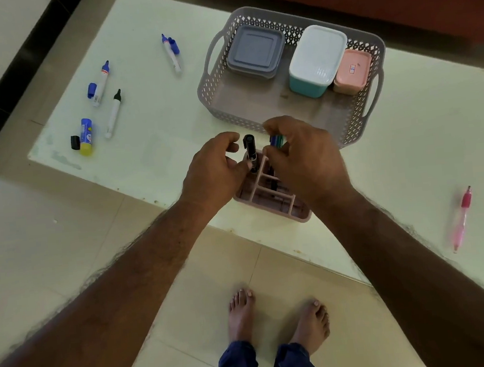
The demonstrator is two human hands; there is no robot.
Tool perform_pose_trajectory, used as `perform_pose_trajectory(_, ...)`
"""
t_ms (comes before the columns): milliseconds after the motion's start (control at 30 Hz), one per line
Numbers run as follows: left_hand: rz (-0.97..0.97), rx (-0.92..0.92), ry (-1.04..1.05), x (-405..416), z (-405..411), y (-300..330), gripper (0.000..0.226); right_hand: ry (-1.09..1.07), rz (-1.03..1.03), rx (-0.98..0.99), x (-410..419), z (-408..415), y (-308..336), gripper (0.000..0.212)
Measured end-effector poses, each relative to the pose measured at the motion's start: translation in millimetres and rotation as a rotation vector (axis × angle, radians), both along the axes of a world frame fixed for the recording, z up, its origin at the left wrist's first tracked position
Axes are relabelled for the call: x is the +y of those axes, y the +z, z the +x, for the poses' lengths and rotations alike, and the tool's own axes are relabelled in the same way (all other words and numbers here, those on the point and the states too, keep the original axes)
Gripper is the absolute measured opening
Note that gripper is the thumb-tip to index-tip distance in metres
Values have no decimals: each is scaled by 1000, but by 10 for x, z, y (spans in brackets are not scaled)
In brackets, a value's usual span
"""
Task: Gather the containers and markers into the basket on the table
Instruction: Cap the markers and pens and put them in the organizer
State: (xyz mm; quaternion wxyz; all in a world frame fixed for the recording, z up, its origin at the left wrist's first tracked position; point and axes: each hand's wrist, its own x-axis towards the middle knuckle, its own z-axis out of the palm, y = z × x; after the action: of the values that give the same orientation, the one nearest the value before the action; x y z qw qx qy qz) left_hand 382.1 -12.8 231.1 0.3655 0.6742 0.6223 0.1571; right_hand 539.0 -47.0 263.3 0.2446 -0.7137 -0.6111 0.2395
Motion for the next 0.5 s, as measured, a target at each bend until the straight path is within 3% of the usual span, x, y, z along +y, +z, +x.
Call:
perform_pose_trajectory(367,90,-15,96,-143,-26,207,44,-138,-20,77,-258,228,44,24)
perform_pose_trajectory(500,280,-39,120,-340,67,361,36,-254,-14,85,-481,422,59,19)
